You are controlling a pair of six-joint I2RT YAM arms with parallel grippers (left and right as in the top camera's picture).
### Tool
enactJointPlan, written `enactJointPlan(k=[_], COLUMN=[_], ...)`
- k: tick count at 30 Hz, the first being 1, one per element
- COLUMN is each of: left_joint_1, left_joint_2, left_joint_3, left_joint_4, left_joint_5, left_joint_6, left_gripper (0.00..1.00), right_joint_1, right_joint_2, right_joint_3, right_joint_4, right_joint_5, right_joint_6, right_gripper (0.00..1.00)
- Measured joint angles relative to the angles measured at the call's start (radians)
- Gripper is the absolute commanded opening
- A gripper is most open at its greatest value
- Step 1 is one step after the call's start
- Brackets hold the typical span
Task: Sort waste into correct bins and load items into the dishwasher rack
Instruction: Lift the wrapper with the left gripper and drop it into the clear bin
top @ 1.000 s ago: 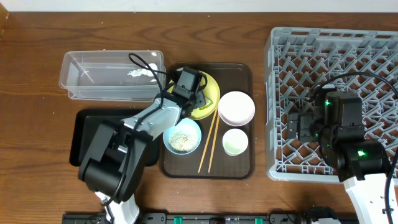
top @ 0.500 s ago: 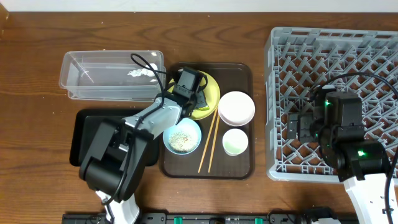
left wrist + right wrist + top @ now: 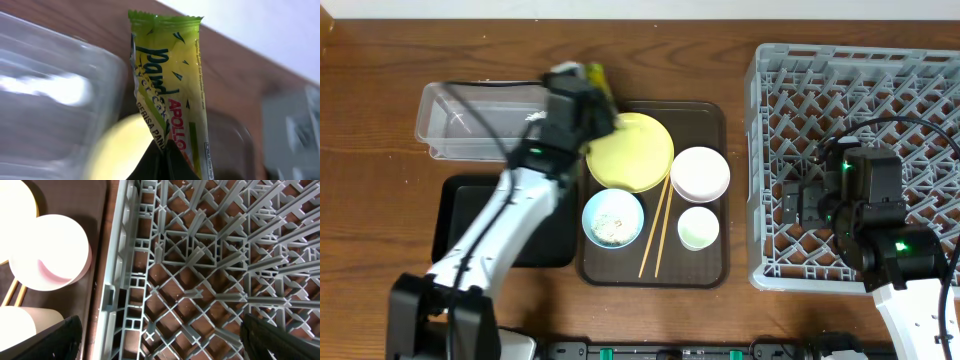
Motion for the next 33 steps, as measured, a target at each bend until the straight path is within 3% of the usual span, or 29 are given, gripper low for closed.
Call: enactJointPlan(k=[4, 8, 11, 14, 22, 28, 33], left_joint_1=[0.122, 0.2, 0.219, 0.22, 0.22, 0.164, 0.031], left_joint_2=[0.015, 0.043, 0.068, 0.073, 0.002, -0.131, -0.121], left_joint_3=[0.0, 0.0, 0.0, 0.0, 0.0, 0.001, 0.001], left_joint_4=[-0.002, -0.003, -0.005, -0.008, -0.077, -0.265, -0.448], left_joint_5=[-0.008, -0.018, -0.018, -0.018, 0.005, 0.111, 0.155], left_joint_6=[-0.046, -0.088, -0.101, -0.108, -0.07, 0.039, 0.11], left_gripper=[0.07, 0.16, 0.38, 0.43, 0.43, 0.44, 0.43], right_joint_1=[0.0, 0.0, 0.0, 0.0, 0.0, 0.0, 0.0], right_joint_2=[0.0, 0.0, 0.0, 0.0, 0.0, 0.0, 0.0], right_joint_3=[0.0, 0.0, 0.0, 0.0, 0.0, 0.0, 0.002], right_joint_4=[-0.001, -0.001, -0.002, -0.003, -0.003, -0.005, -0.005], right_joint_5=[0.0, 0.0, 0.0, 0.0, 0.0, 0.0, 0.0], right_joint_6=[0.0, 0.0, 0.0, 0.0, 0.0, 0.0, 0.0], right_gripper=[0.99, 0.99, 0.99, 0.99, 0.99, 0.99, 0.99])
